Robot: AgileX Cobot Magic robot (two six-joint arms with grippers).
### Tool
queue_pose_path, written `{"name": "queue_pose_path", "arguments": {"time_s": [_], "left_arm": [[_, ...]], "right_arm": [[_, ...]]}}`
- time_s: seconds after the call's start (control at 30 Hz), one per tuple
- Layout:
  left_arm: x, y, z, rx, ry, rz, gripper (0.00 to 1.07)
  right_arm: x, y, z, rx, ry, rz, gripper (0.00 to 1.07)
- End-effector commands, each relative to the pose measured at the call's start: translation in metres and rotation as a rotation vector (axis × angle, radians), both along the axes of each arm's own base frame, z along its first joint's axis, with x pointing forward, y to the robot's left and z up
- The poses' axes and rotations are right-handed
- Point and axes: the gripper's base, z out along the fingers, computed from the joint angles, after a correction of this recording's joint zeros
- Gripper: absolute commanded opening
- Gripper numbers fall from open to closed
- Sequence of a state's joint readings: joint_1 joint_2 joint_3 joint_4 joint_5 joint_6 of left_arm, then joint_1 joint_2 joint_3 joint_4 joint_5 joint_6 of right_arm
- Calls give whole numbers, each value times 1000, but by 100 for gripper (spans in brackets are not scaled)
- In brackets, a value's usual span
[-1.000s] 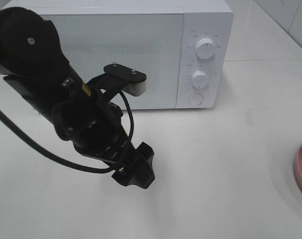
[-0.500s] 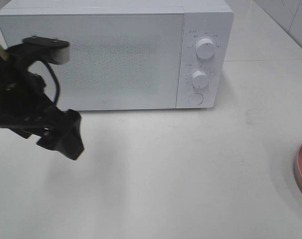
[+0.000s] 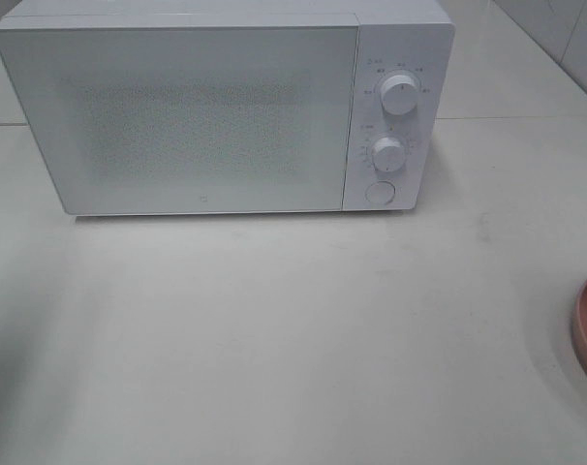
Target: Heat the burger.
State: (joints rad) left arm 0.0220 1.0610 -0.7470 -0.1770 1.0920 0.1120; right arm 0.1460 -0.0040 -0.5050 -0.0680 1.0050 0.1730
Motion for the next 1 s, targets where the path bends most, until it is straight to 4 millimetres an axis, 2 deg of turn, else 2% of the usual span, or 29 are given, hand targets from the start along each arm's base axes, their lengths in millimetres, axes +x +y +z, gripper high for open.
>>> {"name": "queue_pose_path", "arguments": {"time_s": [0.03,0.07,0.1,0.2,0.27,0.3,0.33,0.47,0.5,0.57,0.67,1.0], "left_arm": [[-18,5,4,-12,-25,61,100],[-23,6,5,-10,-39,70,100],[-37,7,6,4,-80,72,100],[-44,6,7,7,-101,72,100],[-70,7,1,35,-168,69,100],[-70,7,1,35,-168,69,100],[-83,7,-3,55,-212,70,100],[-98,7,-1,62,-336,85,100],[-108,6,4,64,-408,88,100],[-112,5,5,65,-436,90,100],[-131,4,11,72,-562,92,100],[-163,2,15,77,-766,95,100]], "right_arm": [[-4,0,-1,-2,-30,0,75],[-4,0,-1,-2,-30,0,75],[-4,0,-1,-2,-30,0,75],[-4,0,-1,-2,-30,0,75],[-4,0,-1,-2,-30,0,75],[-4,0,-1,-2,-30,0,75],[-4,0,-1,-2,-30,0,75],[-4,0,-1,-2,-30,0,75],[-4,0,-1,-2,-30,0,75],[-4,0,-1,-2,-30,0,75],[-4,0,-1,-2,-30,0,75],[-4,0,-1,-2,-30,0,75]]}}
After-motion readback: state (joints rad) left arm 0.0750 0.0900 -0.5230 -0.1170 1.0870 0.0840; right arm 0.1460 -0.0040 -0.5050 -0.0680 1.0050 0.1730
